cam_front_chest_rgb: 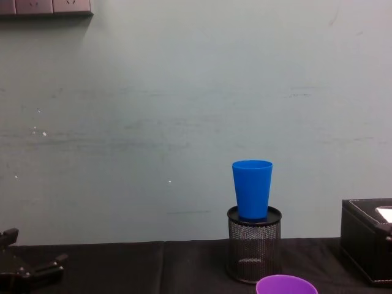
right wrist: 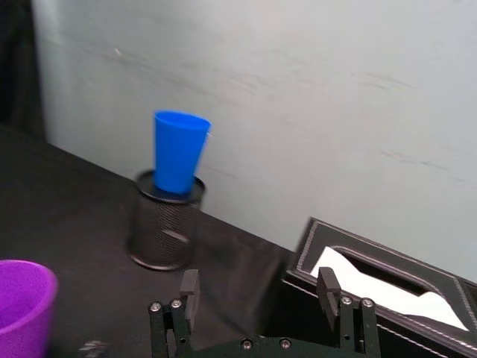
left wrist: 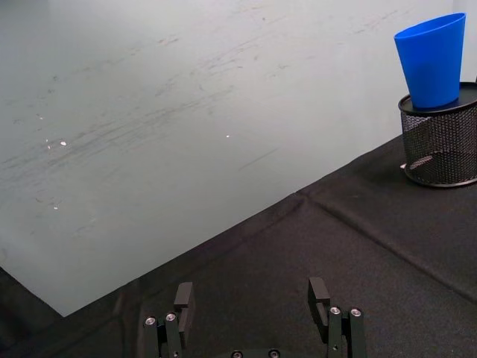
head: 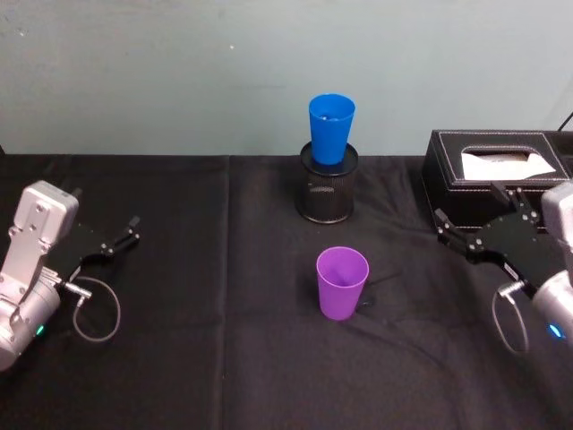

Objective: Pick up one cup with a gripper and tap it against the other cup.

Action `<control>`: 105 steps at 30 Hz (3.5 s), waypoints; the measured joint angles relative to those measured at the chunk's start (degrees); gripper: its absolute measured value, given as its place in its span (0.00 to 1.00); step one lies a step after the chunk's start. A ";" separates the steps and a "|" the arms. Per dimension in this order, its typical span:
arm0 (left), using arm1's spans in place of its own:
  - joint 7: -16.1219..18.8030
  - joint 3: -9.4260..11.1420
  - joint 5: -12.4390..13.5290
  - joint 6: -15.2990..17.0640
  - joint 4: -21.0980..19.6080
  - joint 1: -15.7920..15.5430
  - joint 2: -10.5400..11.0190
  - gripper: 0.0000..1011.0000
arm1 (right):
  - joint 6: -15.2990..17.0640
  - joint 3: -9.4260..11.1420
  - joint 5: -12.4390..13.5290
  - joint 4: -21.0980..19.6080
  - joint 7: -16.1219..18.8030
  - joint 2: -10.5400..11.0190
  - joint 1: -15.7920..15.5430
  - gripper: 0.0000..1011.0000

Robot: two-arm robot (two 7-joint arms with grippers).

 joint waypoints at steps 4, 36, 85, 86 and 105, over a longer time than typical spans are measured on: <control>0.00 0.00 0.00 0.00 0.00 0.00 0.00 0.99 | -1.98 1.86 4.57 -3.55 5.20 1.86 -4.05 0.99; 0.00 0.00 0.00 0.00 0.00 0.00 0.00 0.99 | -3.12 -4.18 6.48 4.73 24.14 -6.35 -2.00 0.99; 0.00 0.00 0.00 0.00 0.00 0.00 0.00 0.99 | -5.05 -3.14 2.30 15.89 26.73 -15.61 5.28 0.78; 0.00 0.01 0.00 0.00 0.00 0.00 0.00 0.99 | -5.06 -3.15 2.31 15.89 26.73 -15.61 5.28 0.77; 0.00 0.00 0.00 0.00 0.01 0.00 0.00 0.99 | 6.86 1.43 4.96 -0.56 25.96 -12.41 4.65 0.73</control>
